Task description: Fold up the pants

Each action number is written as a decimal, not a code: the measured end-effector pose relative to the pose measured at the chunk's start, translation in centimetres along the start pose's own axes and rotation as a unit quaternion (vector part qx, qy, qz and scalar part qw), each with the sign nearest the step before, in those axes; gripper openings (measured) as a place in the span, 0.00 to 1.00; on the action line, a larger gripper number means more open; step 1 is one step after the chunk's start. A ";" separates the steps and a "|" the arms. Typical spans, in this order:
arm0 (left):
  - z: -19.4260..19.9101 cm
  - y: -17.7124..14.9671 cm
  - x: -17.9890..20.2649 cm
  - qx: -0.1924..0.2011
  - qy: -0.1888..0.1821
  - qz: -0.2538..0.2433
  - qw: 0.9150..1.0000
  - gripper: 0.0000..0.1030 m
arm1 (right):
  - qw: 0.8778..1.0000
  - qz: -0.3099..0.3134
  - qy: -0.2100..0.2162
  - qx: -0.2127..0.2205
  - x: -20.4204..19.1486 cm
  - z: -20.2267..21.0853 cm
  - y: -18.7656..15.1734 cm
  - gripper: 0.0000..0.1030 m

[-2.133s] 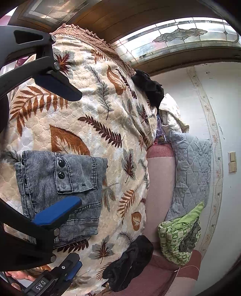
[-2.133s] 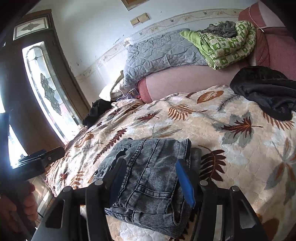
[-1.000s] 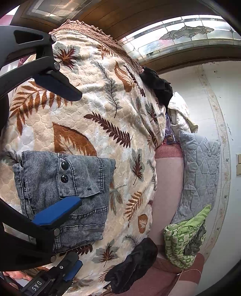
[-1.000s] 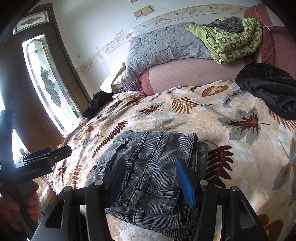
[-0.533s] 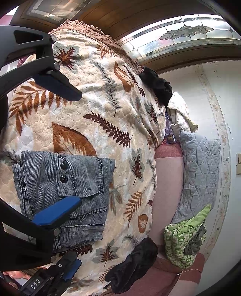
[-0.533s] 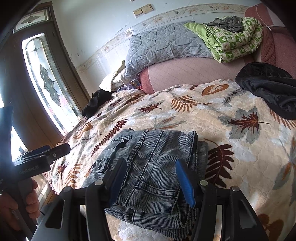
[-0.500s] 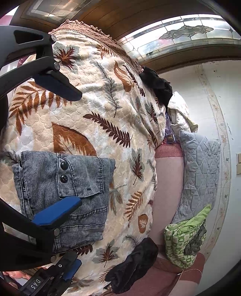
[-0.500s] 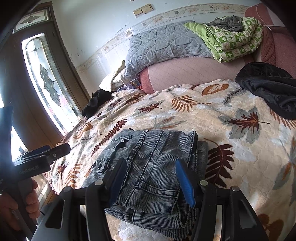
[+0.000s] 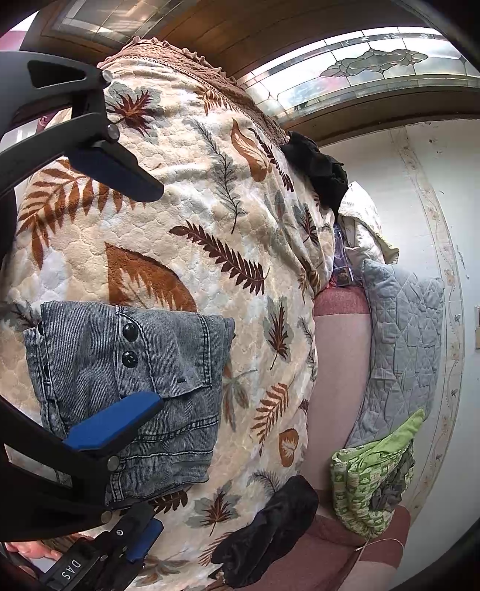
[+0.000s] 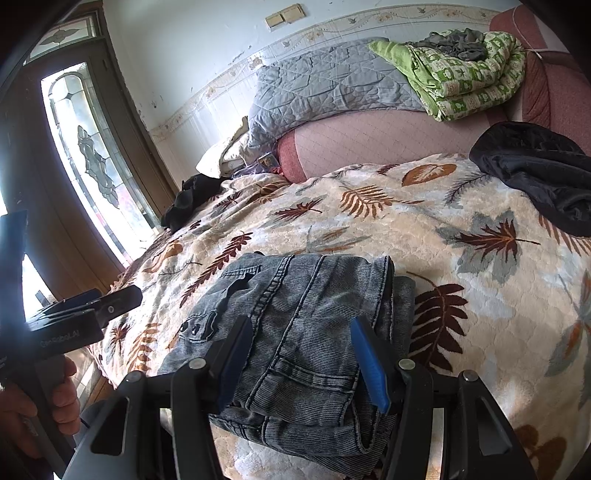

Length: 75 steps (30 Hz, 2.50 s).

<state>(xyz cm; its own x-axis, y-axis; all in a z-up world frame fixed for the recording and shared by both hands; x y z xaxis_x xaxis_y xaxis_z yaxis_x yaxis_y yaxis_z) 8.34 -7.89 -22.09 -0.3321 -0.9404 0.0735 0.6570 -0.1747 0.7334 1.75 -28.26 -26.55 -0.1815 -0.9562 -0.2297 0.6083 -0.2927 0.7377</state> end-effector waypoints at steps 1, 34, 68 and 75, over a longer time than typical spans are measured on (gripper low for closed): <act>-0.1 -0.1 -0.1 -0.001 0.000 0.001 1.000 1.00 | 1.000 0.000 -0.001 -0.001 0.0 -0.1 0.0 0.58; -12.5 -2.5 -5.6 -0.165 -0.231 0.143 0.948 1.00 | 0.971 -0.197 -0.014 -0.138 7.4 -7.6 -0.6 0.68; -10.9 7.2 1.3 -0.044 -0.288 -0.018 0.956 0.58 | 1.000 -0.015 0.013 -0.009 -1.1 -7.2 7.3 0.20; -18.4 9.6 0.7 -0.075 -0.236 -0.006 0.969 0.58 | 0.998 -0.044 -0.009 -0.038 0.6 -14.8 9.7 0.20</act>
<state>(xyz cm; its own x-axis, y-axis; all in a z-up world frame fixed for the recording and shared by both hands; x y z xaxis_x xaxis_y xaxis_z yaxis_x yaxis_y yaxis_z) 26.87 -15.60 -27.46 -0.5896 -0.7062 0.3919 0.7304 -0.2592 0.6319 19.02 -31.61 -28.91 -0.2510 -0.9268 -0.2793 0.6460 -0.3753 0.6647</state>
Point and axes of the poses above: each gripper's, at about its wrist camera, not at the fingertips, and z roughly against the way its jaws point, x to its right, y to its top, the point moved 5 cm from there along -z, roughly the way its jaws point, and after that the axes turned 14 degrees about -y, right-handed, at the moved point
